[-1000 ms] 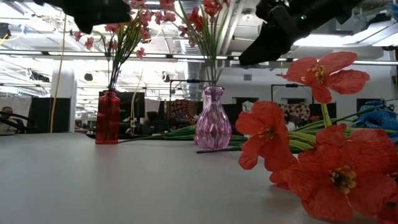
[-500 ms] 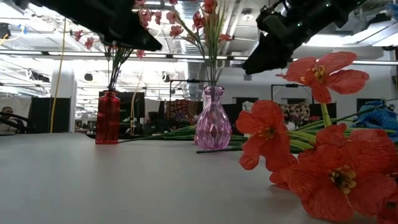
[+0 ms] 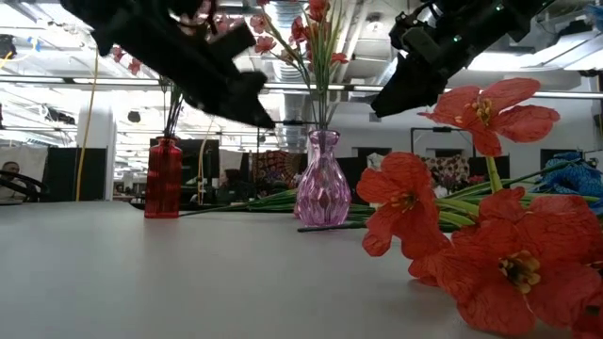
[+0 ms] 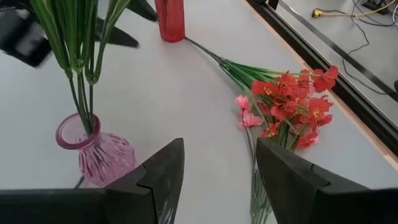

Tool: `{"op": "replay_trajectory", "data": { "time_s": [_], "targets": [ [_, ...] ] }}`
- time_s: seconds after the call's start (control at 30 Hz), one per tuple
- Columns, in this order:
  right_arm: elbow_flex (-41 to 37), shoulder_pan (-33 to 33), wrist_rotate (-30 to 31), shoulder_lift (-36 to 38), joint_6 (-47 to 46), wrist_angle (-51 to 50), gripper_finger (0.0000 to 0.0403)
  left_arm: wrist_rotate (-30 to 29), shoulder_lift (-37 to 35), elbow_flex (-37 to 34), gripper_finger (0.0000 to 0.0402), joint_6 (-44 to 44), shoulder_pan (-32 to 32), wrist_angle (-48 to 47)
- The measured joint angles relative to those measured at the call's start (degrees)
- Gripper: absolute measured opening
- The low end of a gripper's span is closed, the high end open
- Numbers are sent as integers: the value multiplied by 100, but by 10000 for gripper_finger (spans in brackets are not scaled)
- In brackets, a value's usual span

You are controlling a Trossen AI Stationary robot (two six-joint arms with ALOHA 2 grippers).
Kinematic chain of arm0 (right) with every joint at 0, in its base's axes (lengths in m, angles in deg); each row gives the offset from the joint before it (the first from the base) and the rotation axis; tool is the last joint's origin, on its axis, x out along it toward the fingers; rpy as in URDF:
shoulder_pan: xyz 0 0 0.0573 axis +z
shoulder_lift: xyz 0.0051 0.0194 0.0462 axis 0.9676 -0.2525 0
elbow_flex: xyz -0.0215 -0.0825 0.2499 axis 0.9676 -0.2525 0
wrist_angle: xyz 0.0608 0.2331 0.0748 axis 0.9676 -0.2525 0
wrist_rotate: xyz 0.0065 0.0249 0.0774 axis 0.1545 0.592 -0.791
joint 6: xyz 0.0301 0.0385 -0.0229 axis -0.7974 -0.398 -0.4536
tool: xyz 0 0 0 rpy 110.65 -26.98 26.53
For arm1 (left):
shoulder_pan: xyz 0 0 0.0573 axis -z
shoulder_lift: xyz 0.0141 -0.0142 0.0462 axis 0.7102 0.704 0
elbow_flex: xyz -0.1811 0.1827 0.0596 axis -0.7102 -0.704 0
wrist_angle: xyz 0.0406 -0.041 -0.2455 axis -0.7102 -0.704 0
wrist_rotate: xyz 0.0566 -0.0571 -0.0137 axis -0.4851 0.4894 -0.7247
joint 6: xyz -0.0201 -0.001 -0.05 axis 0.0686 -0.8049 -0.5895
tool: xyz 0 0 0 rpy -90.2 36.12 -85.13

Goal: Sort flowers into vase by color
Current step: Put the top red flowers into the purple vase

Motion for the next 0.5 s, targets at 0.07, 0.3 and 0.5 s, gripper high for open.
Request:
{"op": "replay_trajectory", "data": {
  "time_s": [0.07, 0.3, 0.5],
  "targets": [
    [0, 0, 0, 0, 0, -8, 226, -2, 158, 10, 155, -76, -127, 9],
    [0, 0, -2, 0, 4, -18, 226, 233, 605, 10, 155, -341, -584, 18],
    [0, 0, -4, 0, 11, -18, 226, 551, 897, 10, 155, -361, -965, 166]
  ]
}}
